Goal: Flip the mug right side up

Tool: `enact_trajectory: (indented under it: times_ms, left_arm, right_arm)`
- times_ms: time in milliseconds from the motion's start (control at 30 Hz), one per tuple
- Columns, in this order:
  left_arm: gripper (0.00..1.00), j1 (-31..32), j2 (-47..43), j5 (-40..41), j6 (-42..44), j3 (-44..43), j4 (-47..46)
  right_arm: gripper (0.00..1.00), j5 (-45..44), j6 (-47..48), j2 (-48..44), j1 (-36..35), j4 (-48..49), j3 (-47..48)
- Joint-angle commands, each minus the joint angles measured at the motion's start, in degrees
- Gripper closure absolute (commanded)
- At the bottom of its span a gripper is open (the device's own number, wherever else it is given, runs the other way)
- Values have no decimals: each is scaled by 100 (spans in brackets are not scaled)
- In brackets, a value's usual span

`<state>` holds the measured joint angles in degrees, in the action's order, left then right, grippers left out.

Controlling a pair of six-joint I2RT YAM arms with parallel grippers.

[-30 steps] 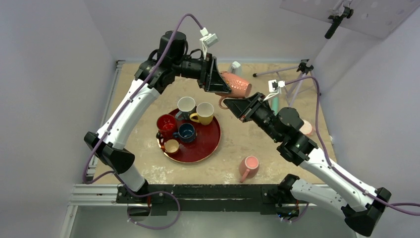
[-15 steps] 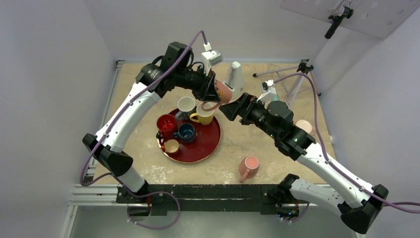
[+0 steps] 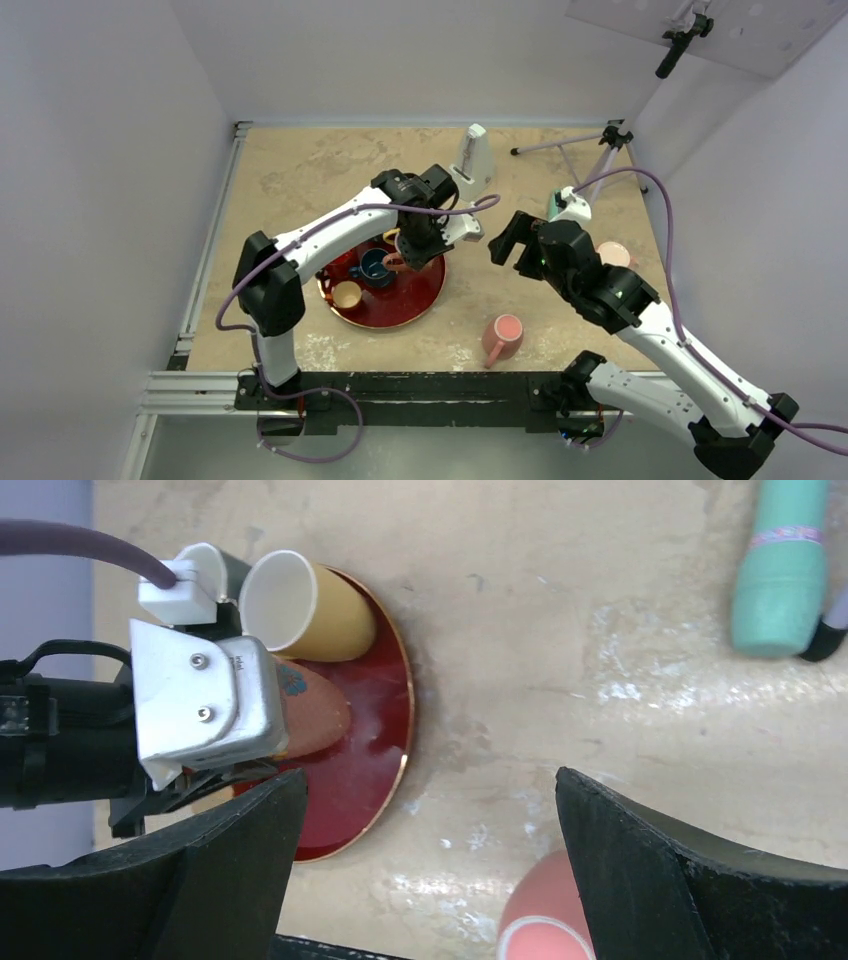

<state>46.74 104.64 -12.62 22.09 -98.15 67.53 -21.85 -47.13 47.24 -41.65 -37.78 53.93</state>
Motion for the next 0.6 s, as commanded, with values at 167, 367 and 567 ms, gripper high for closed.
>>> enact_trajectory:
  times_ms: [167,367,567]
  left_arm:
    - [100,59,283,610,461,538,-685]
    - [100,65,532,762,514,679,-981]
    - [86,64,613,836,603,865,-1106]
  right_arm:
    - [3,-267,-454,76,-1,-972,128]
    - [6,-79,-527,94,3,-1149,-11]
    - [10,270,-518,104,3,-1382,-96]
